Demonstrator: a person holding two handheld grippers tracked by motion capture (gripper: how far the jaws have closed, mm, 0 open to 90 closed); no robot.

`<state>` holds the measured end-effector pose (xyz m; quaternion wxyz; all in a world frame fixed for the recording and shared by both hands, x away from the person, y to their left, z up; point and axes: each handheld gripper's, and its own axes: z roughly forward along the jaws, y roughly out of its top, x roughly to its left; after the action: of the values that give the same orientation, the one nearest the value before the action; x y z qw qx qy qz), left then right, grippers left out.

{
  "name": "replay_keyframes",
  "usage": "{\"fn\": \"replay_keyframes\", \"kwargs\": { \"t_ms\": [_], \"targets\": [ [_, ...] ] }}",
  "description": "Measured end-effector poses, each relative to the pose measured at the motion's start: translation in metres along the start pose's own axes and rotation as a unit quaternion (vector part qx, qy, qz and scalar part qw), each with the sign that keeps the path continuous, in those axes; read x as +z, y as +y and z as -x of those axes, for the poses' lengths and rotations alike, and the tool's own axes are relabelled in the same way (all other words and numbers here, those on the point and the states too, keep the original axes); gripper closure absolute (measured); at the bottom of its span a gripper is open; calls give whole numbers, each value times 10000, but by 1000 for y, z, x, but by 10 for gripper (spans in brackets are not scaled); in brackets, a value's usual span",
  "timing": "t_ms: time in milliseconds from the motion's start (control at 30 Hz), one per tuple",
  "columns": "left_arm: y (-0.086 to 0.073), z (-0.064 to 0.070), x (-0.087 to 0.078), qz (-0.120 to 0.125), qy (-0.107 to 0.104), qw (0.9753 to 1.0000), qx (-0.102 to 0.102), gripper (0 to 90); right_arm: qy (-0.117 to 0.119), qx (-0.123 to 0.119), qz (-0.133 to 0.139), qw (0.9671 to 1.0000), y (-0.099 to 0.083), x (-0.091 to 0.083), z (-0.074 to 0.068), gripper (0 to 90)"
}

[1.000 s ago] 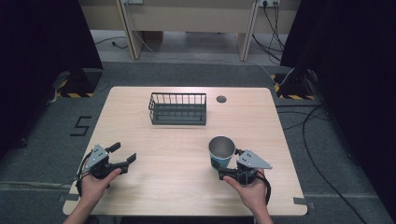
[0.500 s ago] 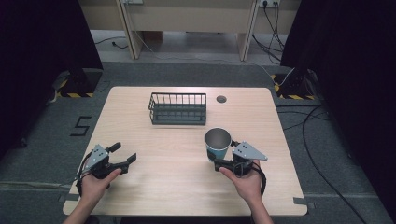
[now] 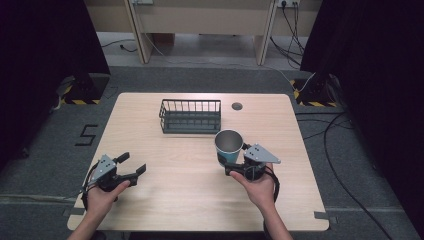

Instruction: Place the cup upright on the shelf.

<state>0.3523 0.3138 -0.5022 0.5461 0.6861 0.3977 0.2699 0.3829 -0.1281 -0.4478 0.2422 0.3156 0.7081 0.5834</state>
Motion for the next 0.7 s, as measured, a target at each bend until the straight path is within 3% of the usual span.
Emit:
{"fn": "replay_keyframes", "kwargs": {
  "t_ms": [700],
  "targets": [
    [0,0,0,9,-21,10000,0,151,-44,19,49,10000,14,24,6,176]
  ]
}}
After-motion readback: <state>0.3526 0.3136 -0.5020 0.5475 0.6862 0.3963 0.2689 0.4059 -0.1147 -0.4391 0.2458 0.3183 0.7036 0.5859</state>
